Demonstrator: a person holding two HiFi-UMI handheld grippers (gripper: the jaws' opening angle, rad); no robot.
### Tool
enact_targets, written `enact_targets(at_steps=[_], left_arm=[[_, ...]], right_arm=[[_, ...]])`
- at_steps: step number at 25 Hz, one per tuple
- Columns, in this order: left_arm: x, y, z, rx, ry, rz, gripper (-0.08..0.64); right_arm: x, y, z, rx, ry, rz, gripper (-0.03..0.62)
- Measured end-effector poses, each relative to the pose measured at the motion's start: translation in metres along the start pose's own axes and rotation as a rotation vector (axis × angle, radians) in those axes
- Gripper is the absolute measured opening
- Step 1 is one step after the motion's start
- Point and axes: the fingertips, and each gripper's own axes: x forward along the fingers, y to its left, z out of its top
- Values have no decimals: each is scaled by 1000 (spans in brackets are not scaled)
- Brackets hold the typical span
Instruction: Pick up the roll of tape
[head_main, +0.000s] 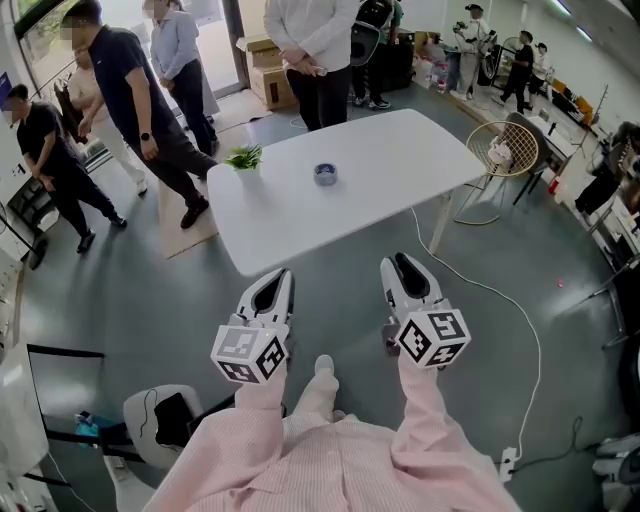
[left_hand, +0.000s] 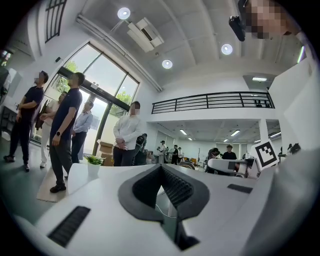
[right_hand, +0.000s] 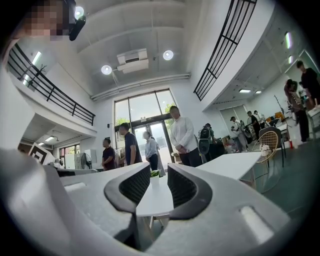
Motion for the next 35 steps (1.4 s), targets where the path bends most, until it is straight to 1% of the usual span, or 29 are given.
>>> enact_targets(at_steps=[7, 15, 19, 26, 30, 35], left_arm=[[56, 30, -5, -22, 9, -4, 0], [131, 80, -6, -55, 35, -3, 0], [163, 103, -1, -67, 41, -1, 0], [204, 139, 8, -77, 37, -2, 0], [220, 149, 7, -81, 42, -13, 0], [239, 162, 1, -92, 64, -11, 0]], right_arm=[[53, -31, -6, 9, 15, -3, 104], [136, -63, -12, 33, 43, -12, 118], [175, -74, -11, 51, 52, 3, 118], [229, -84, -12, 45, 70, 18, 118], [248, -91, -15, 50, 73, 12, 118], [274, -103, -21, 58, 100, 3, 118]])
